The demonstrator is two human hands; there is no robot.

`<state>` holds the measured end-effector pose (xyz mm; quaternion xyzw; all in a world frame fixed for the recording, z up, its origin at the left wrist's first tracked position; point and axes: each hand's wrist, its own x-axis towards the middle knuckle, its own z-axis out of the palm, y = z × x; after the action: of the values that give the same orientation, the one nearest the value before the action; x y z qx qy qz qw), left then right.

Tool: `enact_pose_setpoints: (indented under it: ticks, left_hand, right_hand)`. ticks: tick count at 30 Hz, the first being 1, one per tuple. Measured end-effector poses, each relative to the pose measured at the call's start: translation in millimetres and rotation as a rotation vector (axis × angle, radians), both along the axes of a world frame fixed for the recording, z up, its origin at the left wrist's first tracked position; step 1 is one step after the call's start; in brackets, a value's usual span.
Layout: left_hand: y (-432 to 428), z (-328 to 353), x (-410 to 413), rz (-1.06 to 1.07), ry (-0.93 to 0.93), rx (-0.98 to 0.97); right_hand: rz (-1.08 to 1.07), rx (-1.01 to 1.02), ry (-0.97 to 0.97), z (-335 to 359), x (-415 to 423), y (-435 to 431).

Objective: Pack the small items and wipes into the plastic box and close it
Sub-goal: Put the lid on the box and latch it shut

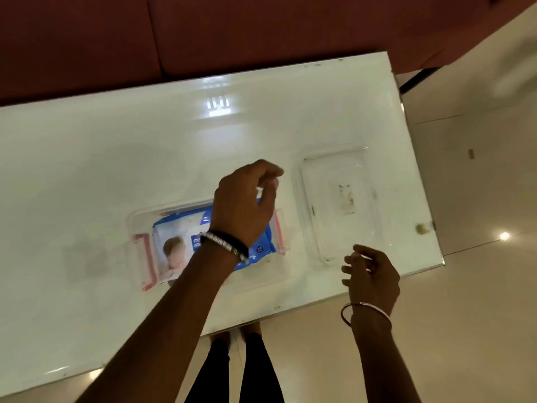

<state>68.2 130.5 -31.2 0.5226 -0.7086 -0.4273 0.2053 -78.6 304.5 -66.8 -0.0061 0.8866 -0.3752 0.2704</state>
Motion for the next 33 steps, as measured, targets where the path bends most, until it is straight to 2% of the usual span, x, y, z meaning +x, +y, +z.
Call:
enact_pose_setpoints:
  ticks: [3,6,10,14,18,20,23,26,29,33]
  left_hand:
    - [-26,-18,-47,-0.124,-0.027,0.044]
    - [-49,-40,-90,-0.287,-0.215,0.087]
    - [-62,-59,-136,-0.516,-0.483,0.234]
    - [-67,-64,-154,-0.573,-0.649,0.223]
    - [-68,-57,-149,-0.528,-0.675,0.241]
    - [-67,-50,-137,-0.456,-0.591,0.27]
    - [-62,-30,-116,-0.275,-0.353,0.311]
    - [-58,-12,-86,-0.14,-0.13,0.374]
    - [-46,6,-45,0.072,0.204,0.583]
    - [-19,26,15,0.241,0.405,0.65]
  right_hand:
    - [-0.198,0.021,-0.212,-16,-29,15]
    - [-0.291,0.059,-0.391,-27,-46,18]
    - [-0.277,0.094,-0.563,-39,-55,14]
    - [-0.31,0.051,-0.583,-47,-60,13]
    - [-0.354,-0.045,-0.513,-41,-62,15]
    - [-0.305,-0.057,-0.401,-34,-62,18]
    - [-0.27,-0.149,-0.298,-18,-63,18]
    - [-0.368,-0.323,-0.306,2,-65,10]
    - [-0.451,-0.542,-0.288,21,-57,-1]
    - [-0.373,-0.558,-0.298,37,-43,-20]
